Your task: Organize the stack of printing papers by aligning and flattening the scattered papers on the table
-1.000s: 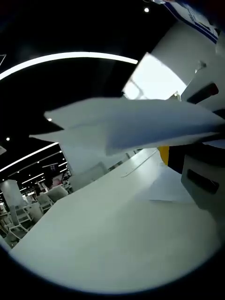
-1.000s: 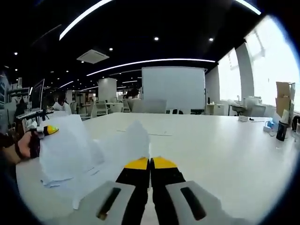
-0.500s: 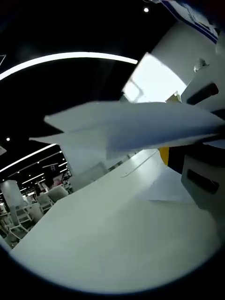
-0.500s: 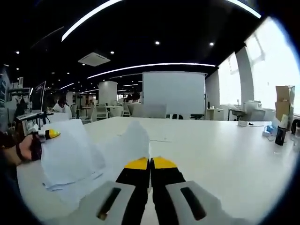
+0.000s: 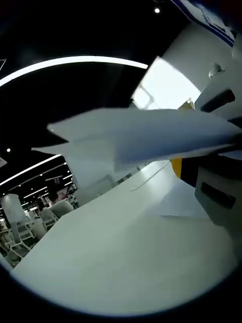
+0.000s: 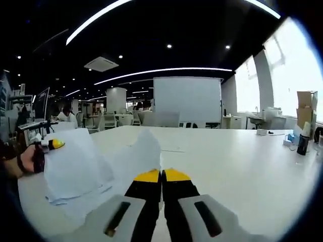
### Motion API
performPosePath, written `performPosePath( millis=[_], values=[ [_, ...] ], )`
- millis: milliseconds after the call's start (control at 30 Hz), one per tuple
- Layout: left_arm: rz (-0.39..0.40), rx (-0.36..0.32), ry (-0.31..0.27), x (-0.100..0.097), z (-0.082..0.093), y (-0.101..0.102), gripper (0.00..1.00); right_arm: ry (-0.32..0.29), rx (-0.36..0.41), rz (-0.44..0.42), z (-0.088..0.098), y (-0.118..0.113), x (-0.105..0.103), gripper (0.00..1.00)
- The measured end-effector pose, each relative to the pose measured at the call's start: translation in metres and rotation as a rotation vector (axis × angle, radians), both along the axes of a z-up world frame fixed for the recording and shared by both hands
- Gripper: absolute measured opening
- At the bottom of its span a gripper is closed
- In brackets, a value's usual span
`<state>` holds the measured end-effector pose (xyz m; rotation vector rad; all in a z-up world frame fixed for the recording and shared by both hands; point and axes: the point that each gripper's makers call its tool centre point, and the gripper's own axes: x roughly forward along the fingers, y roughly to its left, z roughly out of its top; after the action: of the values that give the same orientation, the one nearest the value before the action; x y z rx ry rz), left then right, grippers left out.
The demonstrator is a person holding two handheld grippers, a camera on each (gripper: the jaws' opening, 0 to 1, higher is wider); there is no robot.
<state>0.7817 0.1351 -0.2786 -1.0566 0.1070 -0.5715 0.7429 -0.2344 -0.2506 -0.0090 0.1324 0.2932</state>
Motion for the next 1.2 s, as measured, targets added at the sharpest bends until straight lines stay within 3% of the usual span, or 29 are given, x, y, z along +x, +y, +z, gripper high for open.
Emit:
performPosePath(
  millis=[367, 1200],
  values=[
    [0.000, 0.002, 0.000, 0.001, 0.000, 0.001, 0.06, -0.002, -0.003, 0.006, 0.001, 0.002, -0.001, 0.00],
    [0.002, 0.003, 0.002, 0.004, -0.002, 0.004, 0.07, -0.040, -0.001, 0.031, 0.021, 0.012, 0.000, 0.00]
  ],
)
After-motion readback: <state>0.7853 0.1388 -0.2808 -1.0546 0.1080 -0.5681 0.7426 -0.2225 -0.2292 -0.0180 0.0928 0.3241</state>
